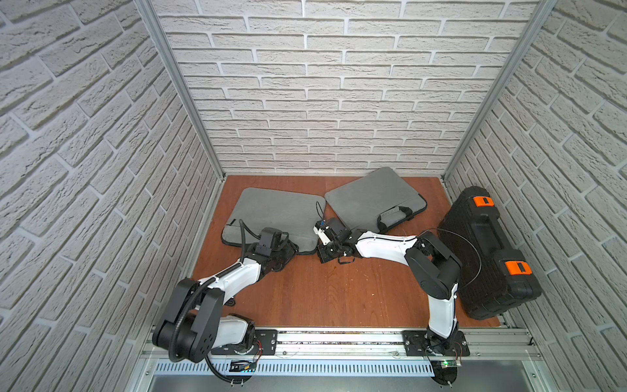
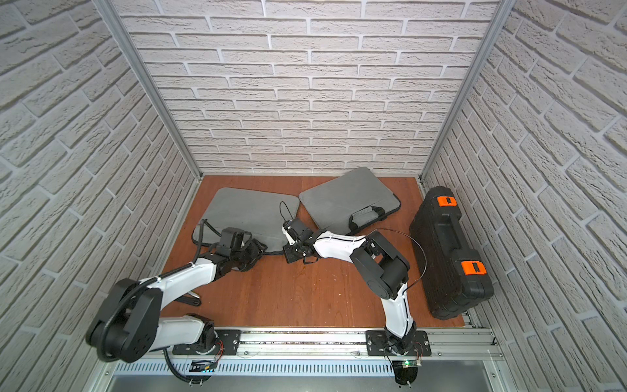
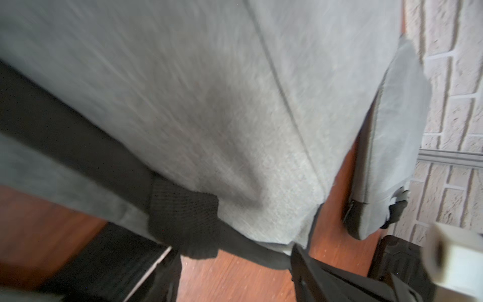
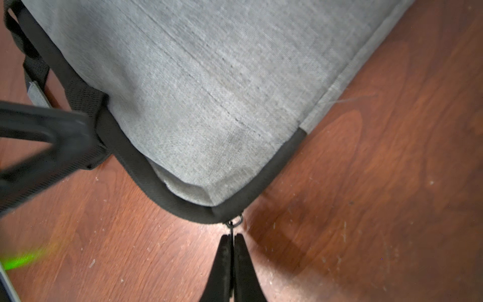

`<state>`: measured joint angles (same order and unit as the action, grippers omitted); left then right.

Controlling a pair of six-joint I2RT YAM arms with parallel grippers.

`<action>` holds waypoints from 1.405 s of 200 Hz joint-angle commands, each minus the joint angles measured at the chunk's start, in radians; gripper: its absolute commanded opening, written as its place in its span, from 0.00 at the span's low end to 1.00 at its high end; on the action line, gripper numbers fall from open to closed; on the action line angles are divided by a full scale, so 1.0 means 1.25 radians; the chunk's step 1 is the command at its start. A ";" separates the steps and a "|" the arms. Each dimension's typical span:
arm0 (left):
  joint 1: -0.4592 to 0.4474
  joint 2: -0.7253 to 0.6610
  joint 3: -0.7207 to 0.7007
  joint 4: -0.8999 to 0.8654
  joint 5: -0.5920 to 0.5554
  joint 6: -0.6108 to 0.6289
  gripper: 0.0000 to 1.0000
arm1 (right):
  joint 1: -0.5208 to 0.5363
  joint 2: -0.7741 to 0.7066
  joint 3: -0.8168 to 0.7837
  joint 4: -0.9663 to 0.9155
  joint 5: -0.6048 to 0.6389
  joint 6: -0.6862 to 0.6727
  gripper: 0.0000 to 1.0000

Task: Open the zippered laptop bag and take out the laptop
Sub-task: Unzip the zipper on the zippered laptop bag.

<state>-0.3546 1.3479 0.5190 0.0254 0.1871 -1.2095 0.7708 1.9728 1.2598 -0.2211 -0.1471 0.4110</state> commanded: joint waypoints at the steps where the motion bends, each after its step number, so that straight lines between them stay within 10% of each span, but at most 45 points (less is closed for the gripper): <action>1: -0.022 0.049 0.017 0.115 0.019 -0.046 0.67 | 0.010 -0.011 0.007 0.014 -0.011 -0.001 0.06; 68: -0.051 0.167 0.042 0.222 0.042 -0.070 0.61 | 0.015 -0.008 0.003 0.025 -0.026 0.008 0.06; 175: -0.032 0.165 0.007 0.210 0.026 -0.089 0.00 | -0.025 -0.022 -0.013 -0.010 0.005 -0.002 0.06; 281: 0.008 0.127 -0.023 0.175 0.031 -0.071 0.00 | -0.070 -0.004 0.012 -0.065 0.037 -0.039 0.06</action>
<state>-0.3729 1.5265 0.5190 0.2955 0.2562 -1.3281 0.7250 1.9728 1.2617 -0.2260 -0.1654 0.3794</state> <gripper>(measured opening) 0.083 0.057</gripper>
